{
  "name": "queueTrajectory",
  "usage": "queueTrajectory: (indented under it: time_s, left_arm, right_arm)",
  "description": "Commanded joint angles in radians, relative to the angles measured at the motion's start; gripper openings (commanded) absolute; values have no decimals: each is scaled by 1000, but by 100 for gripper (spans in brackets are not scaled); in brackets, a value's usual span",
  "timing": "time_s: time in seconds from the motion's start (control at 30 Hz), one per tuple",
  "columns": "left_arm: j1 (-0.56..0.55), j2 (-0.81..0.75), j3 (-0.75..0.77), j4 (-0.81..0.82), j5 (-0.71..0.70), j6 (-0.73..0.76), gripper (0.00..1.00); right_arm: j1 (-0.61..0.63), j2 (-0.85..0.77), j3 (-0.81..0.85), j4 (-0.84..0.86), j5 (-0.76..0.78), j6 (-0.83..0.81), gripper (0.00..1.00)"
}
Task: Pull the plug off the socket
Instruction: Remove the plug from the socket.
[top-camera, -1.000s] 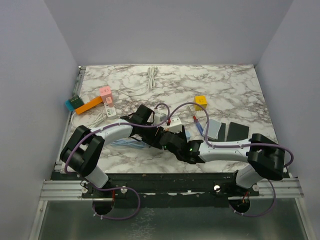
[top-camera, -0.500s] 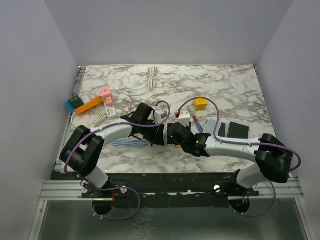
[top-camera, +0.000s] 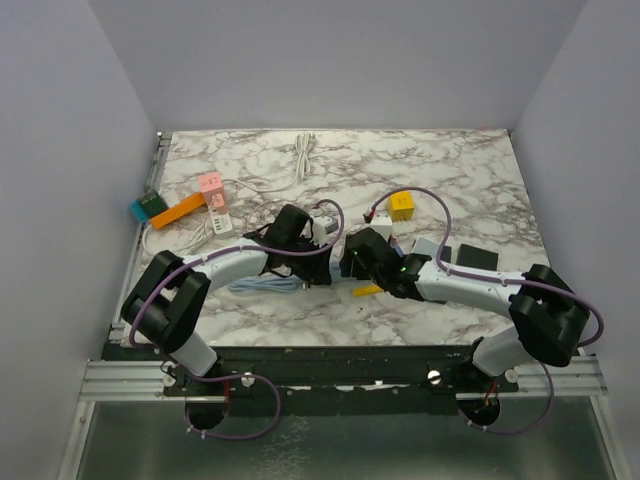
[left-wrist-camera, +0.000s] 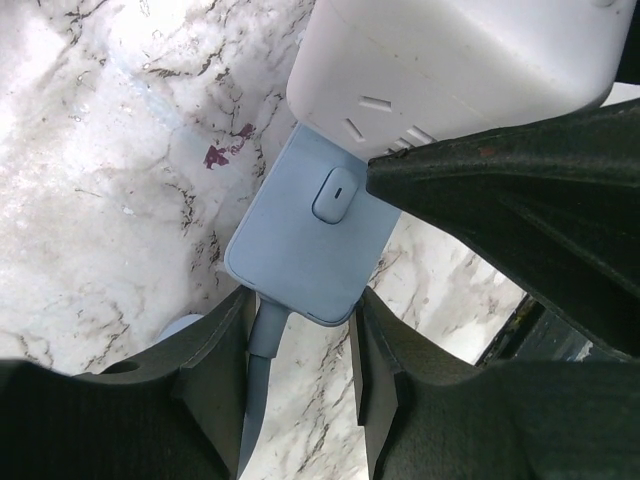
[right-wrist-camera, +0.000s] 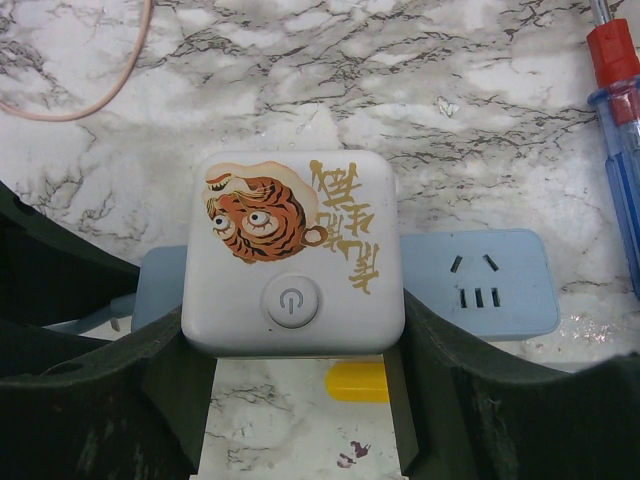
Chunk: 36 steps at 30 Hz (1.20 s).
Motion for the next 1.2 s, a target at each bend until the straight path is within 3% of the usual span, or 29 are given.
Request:
queueTrajectory:
  time_s: [0.0, 0.33, 0.63, 0.87, 1.03, 1.17]
  left_arm:
    - [-8, 34, -7, -81, -85, -6, 0]
    - [-25, 53, -4, -82, -83, -4, 0]
    - [-30, 67, 1, -82, -64, -5, 0]
    - [-30, 74, 2, -82, -58, -6, 0]
    - [-31, 72, 1, -83, -64, -4, 0]
    - [-32, 62, -1, -85, -77, -2, 0]
  right_arm:
    - [-31, -30, 16, 111, 77, 17, 0]
    - [-65, -38, 16, 180, 69, -9, 0]
    - [-68, -73, -58, 381, 22, -198, 0]
    - [-71, -99, -86, 399, 47, -242, 0]
    - [-78, -89, -80, 435, -50, -348, 0]
    - [-85, -56, -28, 364, -100, -403, 0]
